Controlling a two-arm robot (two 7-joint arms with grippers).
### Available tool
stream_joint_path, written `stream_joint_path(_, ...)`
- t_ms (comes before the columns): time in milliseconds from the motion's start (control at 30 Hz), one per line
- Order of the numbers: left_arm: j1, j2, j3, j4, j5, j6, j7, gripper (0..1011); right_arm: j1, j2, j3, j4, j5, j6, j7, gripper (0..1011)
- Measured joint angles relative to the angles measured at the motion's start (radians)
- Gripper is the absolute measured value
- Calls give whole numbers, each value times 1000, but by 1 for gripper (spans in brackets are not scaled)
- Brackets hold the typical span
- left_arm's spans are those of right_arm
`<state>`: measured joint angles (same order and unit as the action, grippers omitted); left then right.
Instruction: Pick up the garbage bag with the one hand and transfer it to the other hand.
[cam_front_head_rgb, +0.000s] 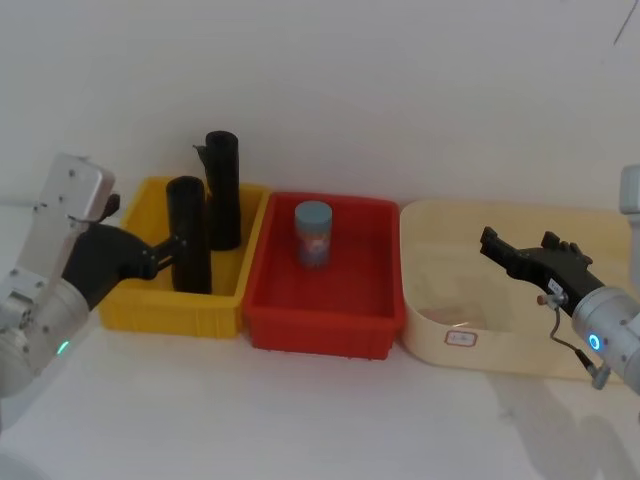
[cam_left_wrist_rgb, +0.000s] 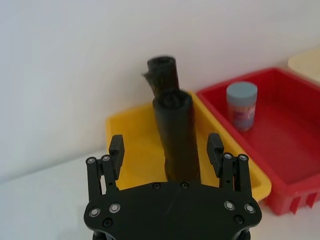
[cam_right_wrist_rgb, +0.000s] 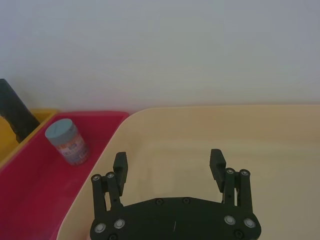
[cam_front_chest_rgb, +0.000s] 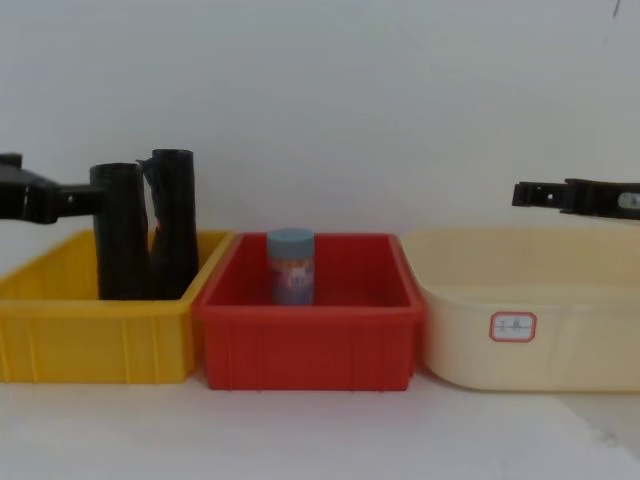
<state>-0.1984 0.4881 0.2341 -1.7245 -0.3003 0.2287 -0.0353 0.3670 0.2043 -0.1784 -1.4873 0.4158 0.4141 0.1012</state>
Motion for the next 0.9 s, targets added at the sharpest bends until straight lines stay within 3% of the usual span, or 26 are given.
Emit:
stream_joint_path(300,-44,8,1,63,-26,56,-60,1001,1,0,0,1,1,1,1,1001)
stream_joint_path(900,-211,-10,66,257,-45,142,-222,1002,1,0,0,2,1,3,1,1000)
